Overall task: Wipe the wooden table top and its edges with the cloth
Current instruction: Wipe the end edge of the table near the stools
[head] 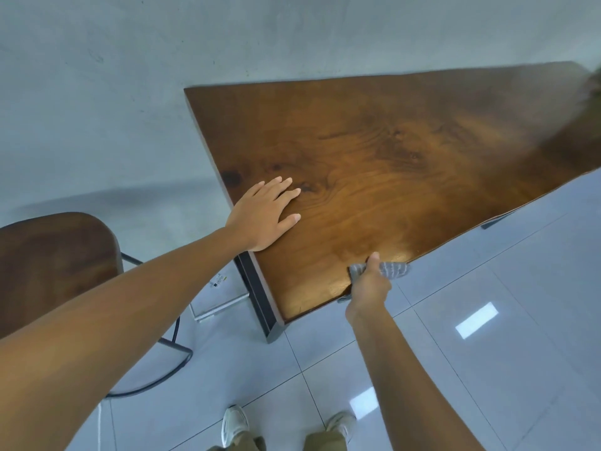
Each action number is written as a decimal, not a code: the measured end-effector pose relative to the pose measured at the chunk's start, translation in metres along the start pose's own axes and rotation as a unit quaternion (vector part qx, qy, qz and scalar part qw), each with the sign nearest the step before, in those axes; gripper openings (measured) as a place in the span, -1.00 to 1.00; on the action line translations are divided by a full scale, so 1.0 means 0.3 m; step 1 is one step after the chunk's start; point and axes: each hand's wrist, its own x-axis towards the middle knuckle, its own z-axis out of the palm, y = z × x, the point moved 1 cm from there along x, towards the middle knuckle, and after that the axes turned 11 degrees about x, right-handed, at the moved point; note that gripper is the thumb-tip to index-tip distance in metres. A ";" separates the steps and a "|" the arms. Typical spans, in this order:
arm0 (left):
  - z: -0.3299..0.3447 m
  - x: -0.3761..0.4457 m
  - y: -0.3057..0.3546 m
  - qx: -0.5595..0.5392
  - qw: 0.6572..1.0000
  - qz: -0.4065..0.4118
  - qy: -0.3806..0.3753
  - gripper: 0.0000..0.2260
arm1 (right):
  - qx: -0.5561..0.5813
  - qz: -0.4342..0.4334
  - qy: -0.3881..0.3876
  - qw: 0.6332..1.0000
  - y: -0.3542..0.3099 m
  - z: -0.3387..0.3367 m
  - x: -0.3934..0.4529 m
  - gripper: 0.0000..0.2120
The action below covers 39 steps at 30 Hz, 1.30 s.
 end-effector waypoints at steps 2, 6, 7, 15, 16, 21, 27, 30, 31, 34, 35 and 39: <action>0.002 0.001 -0.001 -0.004 1.000 0.000 0.001 -0.44 | 0.014 0.022 -0.010 1.000 0.096 0.024 -0.116 -0.49; -0.001 0.001 -0.002 -0.008 1.000 0.001 0.006 -0.44 | 0.022 0.039 -0.032 0.999 0.257 0.056 -0.308 -0.45; -0.002 0.000 -0.001 -0.011 1.000 0.002 0.006 -0.44 | 0.020 0.044 -0.036 0.998 0.281 0.058 -0.337 -0.46; -0.021 -0.023 -0.011 -0.135 0.991 -0.007 0.020 -0.56 | -0.096 0.019 -0.138 0.986 0.329 0.006 -0.430 -0.47; -0.034 -0.040 -0.012 -0.170 0.985 -0.012 0.026 -0.60 | -0.112 0.021 -0.155 0.981 0.323 -0.018 -0.438 -0.50; -0.108 -0.198 -0.007 -0.245 0.965 -0.049 0.080 -0.72 | -0.170 0.005 -0.202 0.965 0.242 -0.165 -0.488 -0.67; -0.180 -0.410 0.024 -0.305 0.942 -0.104 0.091 -0.84 | -0.179 -0.035 -0.279 0.943 0.084 -0.213 -0.484 -0.55; -0.192 -0.511 0.057 -0.334 0.924 -0.148 0.114 -0.89 | -0.171 -0.050 -0.343 0.922 -0.004 -0.167 -0.469 -0.58; -0.190 -0.542 0.072 -0.346 0.915 -0.171 0.117 -0.90 | -0.173 -0.049 -0.360 0.915 -0.027 -0.146 -0.459 -0.61; -0.179 -0.619 0.123 -0.406 0.868 -0.261 0.112 -0.90 | -0.177 -0.017 -0.403 0.898 -0.069 -0.076 -0.433 -0.70; -0.175 -0.641 0.144 -0.432 0.847 -0.289 0.110 -0.86 | -0.182 0.000 -0.419 0.890 -0.075 -0.057 -0.430 -0.73; -0.183 -0.697 0.236 -0.551 0.737 -0.371 0.127 -0.66 | -0.228 0.032 -0.483 0.845 -0.081 0.001 -0.419 -0.81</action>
